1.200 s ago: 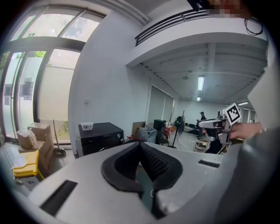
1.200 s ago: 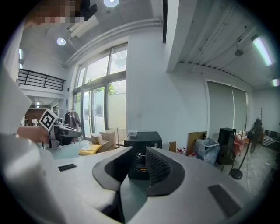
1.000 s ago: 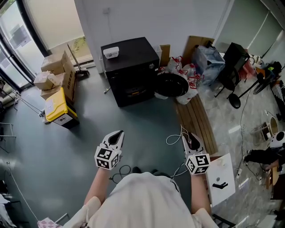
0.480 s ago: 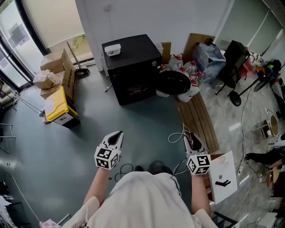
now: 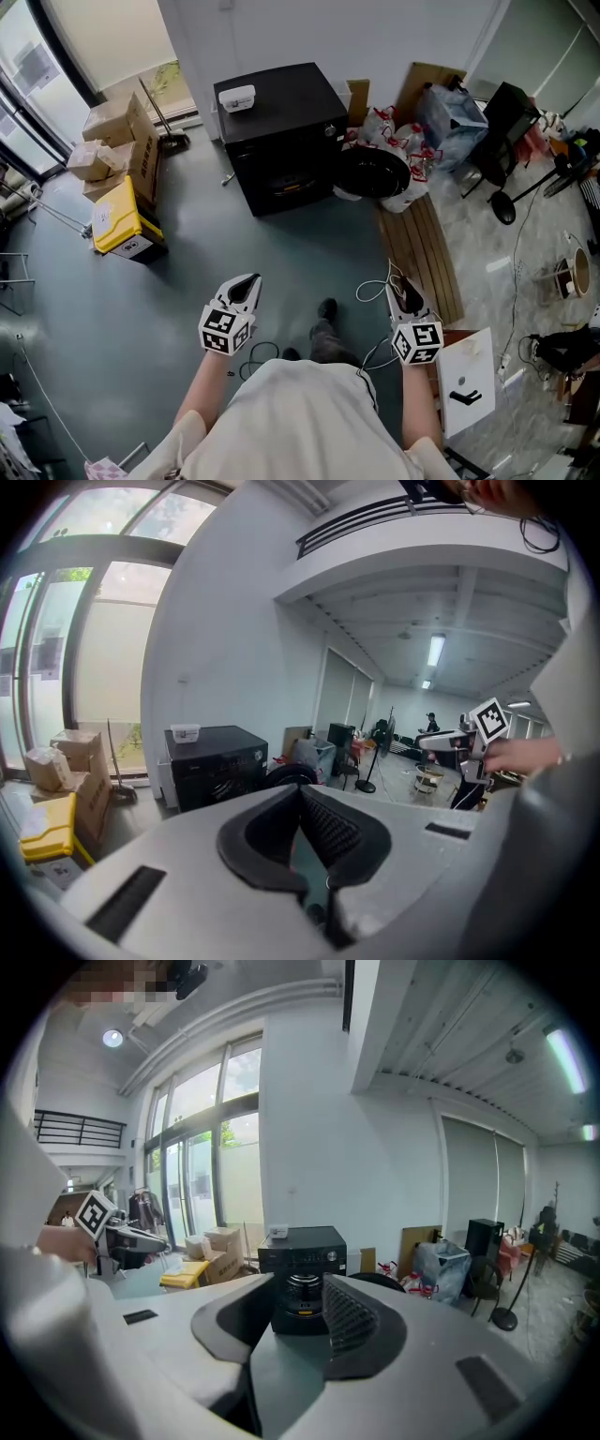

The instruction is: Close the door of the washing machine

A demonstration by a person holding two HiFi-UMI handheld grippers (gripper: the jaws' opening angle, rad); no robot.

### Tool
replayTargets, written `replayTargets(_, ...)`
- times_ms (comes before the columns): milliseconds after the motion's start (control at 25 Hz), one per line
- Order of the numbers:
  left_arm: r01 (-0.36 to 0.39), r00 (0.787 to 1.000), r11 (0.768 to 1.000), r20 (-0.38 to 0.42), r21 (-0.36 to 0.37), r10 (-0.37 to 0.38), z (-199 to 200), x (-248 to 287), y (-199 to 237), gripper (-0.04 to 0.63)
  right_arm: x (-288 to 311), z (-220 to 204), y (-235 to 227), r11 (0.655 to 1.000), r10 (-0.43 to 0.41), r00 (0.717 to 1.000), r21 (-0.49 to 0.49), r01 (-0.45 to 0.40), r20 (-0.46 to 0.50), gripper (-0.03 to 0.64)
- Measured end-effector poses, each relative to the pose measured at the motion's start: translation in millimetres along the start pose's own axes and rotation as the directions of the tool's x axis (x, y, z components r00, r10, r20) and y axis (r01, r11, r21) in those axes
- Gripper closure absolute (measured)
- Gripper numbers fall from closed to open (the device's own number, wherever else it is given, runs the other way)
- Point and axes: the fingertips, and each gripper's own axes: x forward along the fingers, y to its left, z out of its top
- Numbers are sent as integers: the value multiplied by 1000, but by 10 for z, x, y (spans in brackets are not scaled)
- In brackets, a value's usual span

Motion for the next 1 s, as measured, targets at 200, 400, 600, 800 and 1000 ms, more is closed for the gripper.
replayTargets(200, 0, 1000, 1000, -9, 0, 0, 209, 599, 111, 586, 603, 116, -379, 999, 32, 999, -7, -32, -12, 443)
replayTargets(400, -3, 999, 1000, -38, 4, 3, 402, 1253, 193, 586, 1185, 141, -832, 997, 72, 996, -15, -73, -54, 443)
replayTargets(600, 0, 999, 1000, -51, 10, 0, 595, 1820, 194, 586, 1680, 160, -1268, 994, 107, 991, -8, -108, -79, 443)
replayTargets(800, -14, 997, 1000, -81, 15, 16, 706, 2271, 309, 586, 2069, 150, -1549, 992, 123, 988, 11, -123, -96, 443)
replayTargets(1000, -21, 995, 1000, -97, -2, 20, 755, 2559, 549, 586, 2406, 77, -1604, 990, 141, 981, 22, -139, -131, 437)
